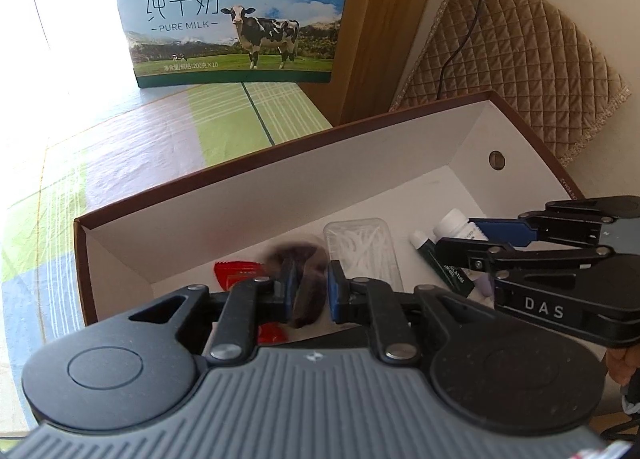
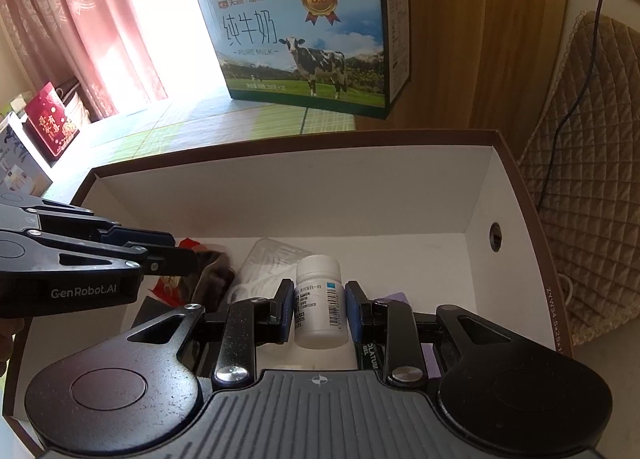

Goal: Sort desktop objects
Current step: 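Open both tools to drop the scrunchie and pill bottle into the box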

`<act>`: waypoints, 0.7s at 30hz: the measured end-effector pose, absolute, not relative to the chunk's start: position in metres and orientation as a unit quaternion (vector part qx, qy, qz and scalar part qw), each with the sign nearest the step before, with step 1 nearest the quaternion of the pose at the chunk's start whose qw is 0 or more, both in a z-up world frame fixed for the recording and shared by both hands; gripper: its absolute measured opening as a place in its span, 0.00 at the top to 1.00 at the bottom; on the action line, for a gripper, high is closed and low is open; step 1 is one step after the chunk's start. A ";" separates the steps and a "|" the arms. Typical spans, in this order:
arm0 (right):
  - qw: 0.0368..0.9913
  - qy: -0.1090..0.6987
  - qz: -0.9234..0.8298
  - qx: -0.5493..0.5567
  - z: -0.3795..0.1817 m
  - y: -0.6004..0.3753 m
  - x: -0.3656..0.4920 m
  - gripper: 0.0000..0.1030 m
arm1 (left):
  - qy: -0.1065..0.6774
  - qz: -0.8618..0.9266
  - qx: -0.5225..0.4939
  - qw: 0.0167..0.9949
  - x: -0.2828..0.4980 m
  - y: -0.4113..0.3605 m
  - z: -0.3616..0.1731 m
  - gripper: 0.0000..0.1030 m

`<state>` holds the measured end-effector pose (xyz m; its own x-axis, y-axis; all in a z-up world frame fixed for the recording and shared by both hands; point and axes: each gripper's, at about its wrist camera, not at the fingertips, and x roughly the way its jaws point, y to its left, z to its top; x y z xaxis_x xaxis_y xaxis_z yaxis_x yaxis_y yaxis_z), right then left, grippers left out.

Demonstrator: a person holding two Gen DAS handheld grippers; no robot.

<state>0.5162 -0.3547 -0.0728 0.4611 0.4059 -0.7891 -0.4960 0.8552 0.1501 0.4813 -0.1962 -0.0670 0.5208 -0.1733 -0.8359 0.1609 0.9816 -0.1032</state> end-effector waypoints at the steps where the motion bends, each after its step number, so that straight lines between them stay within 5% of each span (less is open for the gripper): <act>1: 0.853 0.447 0.264 -0.050 -0.073 -0.355 0.517 0.76 | 0.480 -0.097 -0.006 0.872 0.482 -0.197 -0.067 0.83; 21: 0.837 0.474 0.267 -0.050 -0.090 -0.346 0.530 0.76 | 0.468 -0.063 -0.001 0.881 0.462 -0.182 -0.050 0.56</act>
<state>0.5301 -0.3459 -0.0902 0.4072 0.4003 -0.8209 -0.4948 0.8522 0.1701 0.4620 -0.1825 -0.0497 0.5535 -0.1120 -0.8253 0.1107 0.9920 -0.0604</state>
